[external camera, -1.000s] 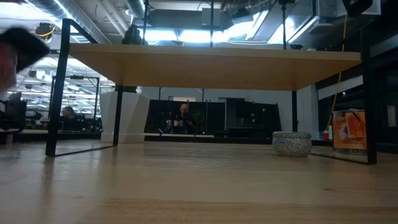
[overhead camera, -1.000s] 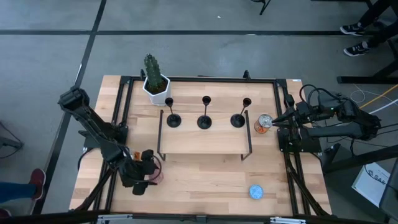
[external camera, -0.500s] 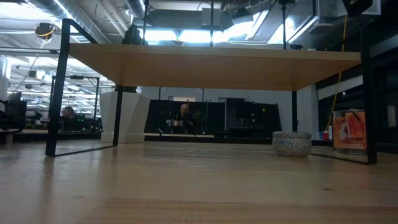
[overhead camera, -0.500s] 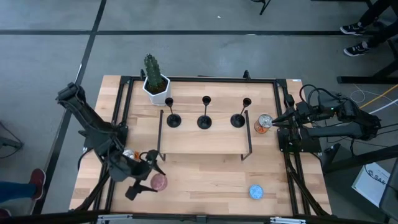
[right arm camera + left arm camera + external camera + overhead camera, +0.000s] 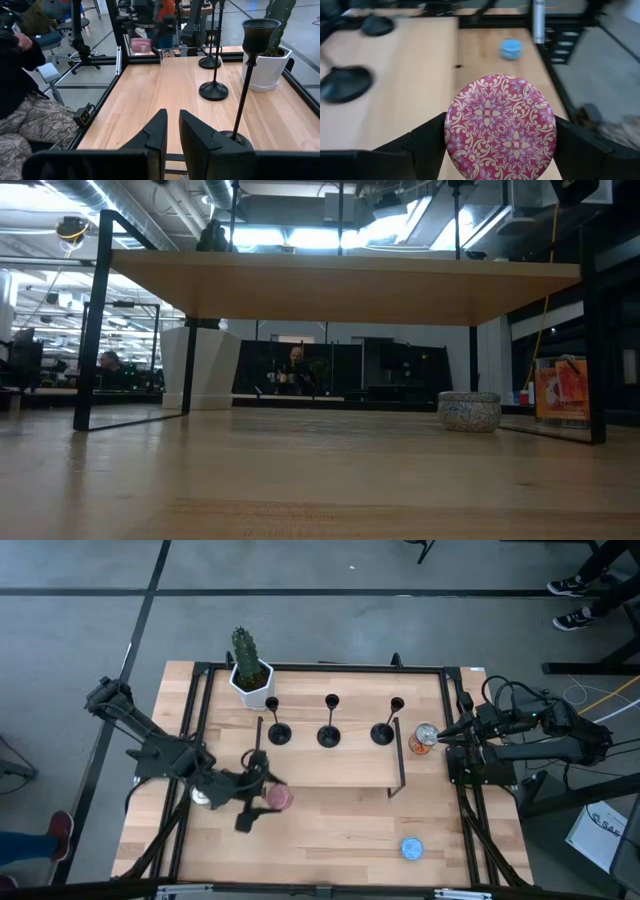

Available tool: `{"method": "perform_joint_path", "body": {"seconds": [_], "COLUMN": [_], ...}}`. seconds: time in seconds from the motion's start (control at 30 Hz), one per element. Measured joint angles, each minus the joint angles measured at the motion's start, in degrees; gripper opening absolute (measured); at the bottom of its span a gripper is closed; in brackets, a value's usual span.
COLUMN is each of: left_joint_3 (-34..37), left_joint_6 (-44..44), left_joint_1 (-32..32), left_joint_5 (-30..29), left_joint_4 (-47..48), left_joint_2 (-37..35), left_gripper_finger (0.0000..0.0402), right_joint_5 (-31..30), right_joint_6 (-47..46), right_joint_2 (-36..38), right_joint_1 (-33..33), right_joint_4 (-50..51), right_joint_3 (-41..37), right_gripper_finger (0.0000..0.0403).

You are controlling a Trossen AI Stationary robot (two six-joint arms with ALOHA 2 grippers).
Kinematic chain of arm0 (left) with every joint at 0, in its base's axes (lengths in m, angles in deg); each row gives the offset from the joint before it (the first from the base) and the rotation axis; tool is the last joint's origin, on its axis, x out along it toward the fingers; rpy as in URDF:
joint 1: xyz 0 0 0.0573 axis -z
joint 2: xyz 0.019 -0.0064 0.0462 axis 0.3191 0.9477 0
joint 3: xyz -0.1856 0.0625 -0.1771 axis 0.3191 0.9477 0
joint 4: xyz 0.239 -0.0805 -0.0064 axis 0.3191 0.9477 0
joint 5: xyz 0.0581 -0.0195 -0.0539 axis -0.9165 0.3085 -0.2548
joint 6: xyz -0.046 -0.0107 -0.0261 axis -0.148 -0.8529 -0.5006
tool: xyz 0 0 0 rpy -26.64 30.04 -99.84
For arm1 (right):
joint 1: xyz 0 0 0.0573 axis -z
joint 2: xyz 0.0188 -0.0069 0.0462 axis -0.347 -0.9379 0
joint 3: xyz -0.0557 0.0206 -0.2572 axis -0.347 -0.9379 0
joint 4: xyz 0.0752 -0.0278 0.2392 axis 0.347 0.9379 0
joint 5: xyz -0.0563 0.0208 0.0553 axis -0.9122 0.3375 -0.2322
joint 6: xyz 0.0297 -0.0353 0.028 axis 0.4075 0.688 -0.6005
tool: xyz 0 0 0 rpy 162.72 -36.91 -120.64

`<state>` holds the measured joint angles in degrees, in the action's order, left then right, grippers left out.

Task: Pick & Place candle stick holders
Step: Put the red scented candle on the shelf

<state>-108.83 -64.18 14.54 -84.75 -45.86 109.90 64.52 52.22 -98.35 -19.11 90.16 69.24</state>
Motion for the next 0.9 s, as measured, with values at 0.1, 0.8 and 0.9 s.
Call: {"method": "perform_joint_path", "body": {"seconds": [0.1,0.8,0.9], "left_joint_3": [0.00,0.00,0.00], "left_joint_6": [-2.90,-10.82,-10.88], "left_joint_1": [-3.07,-11.42,-12.04], "left_joint_5": [-0.50,-5.81,-5.54], "left_joint_4": [2.08,15.10,16.39], "left_joint_2": [0.09,0.09,0.09], "left_gripper_finger": [0.0293,0.0294,0.0294], "right_joint_5": [-0.02,-0.22,-0.21], "right_joint_6": [0.00,0.00,0.00], "right_joint_2": [0.00,0.00,0.00], "right_joint_1": [0.00,0.00,0.01], "right_joint_4": [-0.02,-0.01,-0.02], "right_joint_3": [0.00,0.00,0.00], "right_gripper_finger": [0.0053,0.0053,0.0053]}}
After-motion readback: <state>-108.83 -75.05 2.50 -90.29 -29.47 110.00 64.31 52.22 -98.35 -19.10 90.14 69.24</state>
